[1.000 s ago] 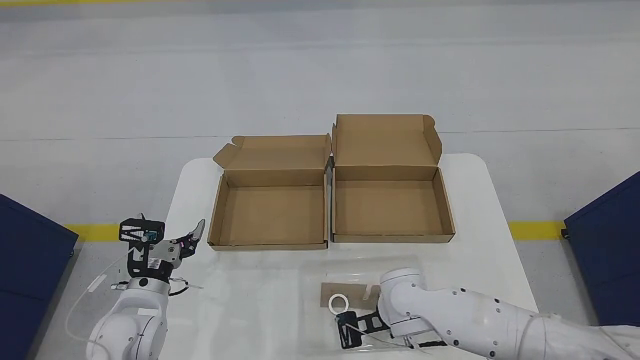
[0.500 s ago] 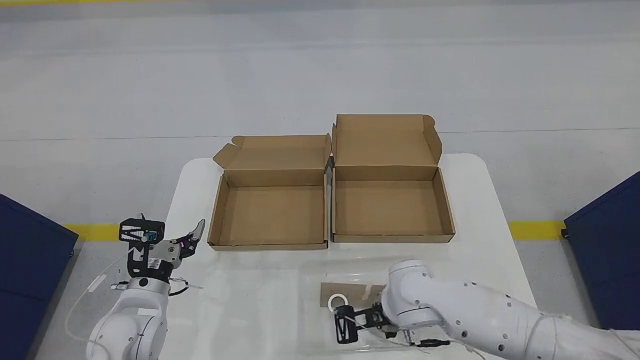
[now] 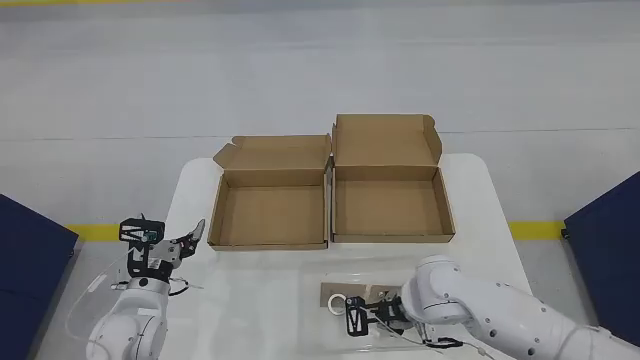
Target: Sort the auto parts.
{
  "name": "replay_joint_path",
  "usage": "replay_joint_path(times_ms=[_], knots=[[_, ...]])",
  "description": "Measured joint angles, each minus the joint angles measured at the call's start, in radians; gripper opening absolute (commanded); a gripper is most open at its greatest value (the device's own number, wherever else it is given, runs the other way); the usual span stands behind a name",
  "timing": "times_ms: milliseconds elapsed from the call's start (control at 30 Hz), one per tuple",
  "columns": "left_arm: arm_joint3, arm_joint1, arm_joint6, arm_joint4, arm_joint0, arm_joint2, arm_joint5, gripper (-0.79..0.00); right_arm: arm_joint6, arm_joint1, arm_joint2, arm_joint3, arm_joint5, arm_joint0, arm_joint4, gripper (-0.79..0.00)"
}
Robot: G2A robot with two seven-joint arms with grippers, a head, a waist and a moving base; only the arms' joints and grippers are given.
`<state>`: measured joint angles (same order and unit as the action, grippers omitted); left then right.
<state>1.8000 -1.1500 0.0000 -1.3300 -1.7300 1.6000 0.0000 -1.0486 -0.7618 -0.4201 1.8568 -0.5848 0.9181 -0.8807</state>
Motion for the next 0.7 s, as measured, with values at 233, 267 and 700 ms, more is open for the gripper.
replay_joint_path(times_ms=[233, 267, 700], knots=[[0.000, 0.000, 0.000, 0.000, 0.000, 0.000, 0.000, 0.000, 0.075, 0.042, -0.075, 0.040, -0.010, 0.054, -0.007, -0.785], [0.000, 0.000, 0.000, 0.000, 0.000, 0.000, 0.000, 0.000, 0.085, 0.048, -0.086, 0.047, -0.013, 0.062, -0.004, -0.785], [0.000, 0.000, 0.000, 0.000, 0.000, 0.000, 0.000, 0.000, 0.127, 0.061, -0.116, 0.054, -0.025, 0.083, 0.007, -0.785]])
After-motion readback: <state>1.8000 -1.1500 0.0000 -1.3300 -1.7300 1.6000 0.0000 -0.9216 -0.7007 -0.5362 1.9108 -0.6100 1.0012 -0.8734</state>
